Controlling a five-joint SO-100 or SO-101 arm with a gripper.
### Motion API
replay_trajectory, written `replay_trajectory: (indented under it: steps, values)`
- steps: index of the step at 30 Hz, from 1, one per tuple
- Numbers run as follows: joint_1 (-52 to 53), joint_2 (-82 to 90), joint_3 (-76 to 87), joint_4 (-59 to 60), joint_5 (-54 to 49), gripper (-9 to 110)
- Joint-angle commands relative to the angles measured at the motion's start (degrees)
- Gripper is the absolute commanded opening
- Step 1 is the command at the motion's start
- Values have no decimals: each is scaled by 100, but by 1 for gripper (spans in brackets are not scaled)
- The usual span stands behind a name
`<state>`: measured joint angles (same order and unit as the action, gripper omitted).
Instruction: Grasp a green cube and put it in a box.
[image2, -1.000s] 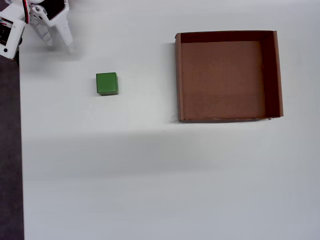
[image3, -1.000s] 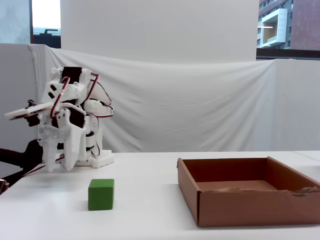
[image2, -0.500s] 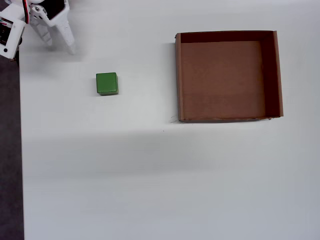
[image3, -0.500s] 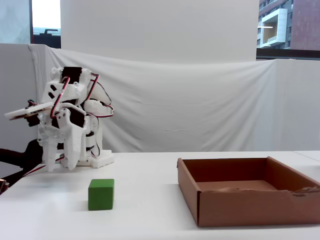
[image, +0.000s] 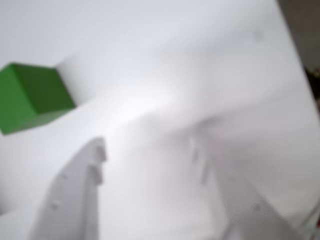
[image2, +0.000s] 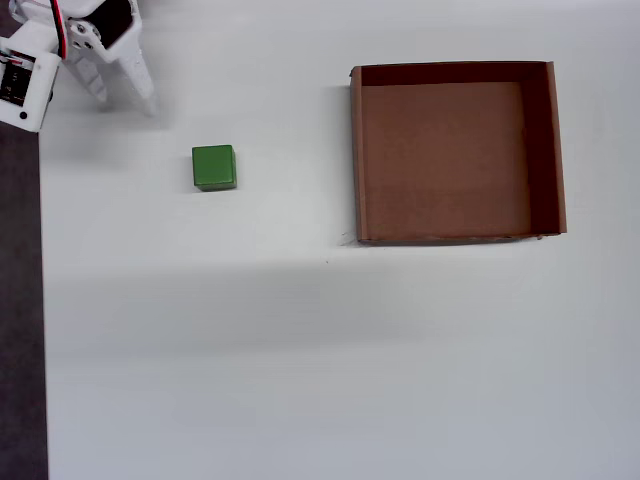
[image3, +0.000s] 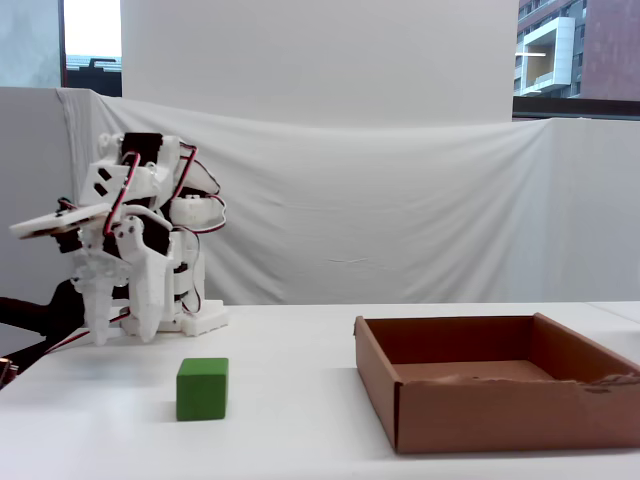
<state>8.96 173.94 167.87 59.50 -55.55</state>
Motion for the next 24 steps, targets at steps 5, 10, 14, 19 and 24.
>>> replay_trajectory:
  steps: [5,10,14,19,24]
  values:
    - [-255,-1283,-1415,149,-105,23]
    - [-255,-2224,-2443,404,-114,23]
    - [-132,-2936,-2997,369,-334,23]
    - [-79,-3595,-3542,413,-422,23]
    - [-53,-4175,-3762,0,-527,23]
